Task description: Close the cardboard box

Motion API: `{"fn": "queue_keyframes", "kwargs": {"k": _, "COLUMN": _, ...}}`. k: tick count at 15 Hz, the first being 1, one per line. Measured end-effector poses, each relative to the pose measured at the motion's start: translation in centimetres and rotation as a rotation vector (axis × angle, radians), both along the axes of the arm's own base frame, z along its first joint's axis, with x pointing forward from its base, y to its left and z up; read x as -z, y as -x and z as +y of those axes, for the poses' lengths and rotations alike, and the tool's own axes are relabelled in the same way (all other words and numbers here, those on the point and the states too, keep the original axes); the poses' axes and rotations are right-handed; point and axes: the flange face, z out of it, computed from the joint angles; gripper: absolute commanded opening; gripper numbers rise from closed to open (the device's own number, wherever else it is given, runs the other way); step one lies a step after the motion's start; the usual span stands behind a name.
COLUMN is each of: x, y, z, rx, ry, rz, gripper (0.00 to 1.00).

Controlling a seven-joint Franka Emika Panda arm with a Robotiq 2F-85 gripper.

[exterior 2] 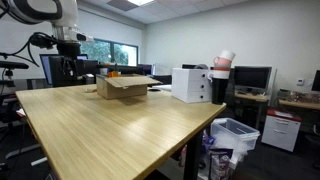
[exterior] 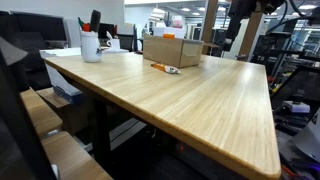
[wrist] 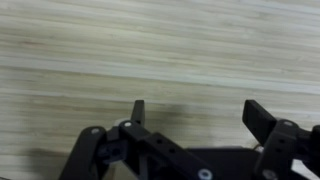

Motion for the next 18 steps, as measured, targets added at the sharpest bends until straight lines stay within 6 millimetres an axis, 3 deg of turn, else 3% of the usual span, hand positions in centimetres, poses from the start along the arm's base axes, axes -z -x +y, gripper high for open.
{"fn": "queue_keyframes", "kwargs": {"k": 18, "x": 0.21, "y": 0.04, "z": 0.02, "rx": 0.000, "ry": 0.002, "rz": 0.020, "gripper": 1.00}}
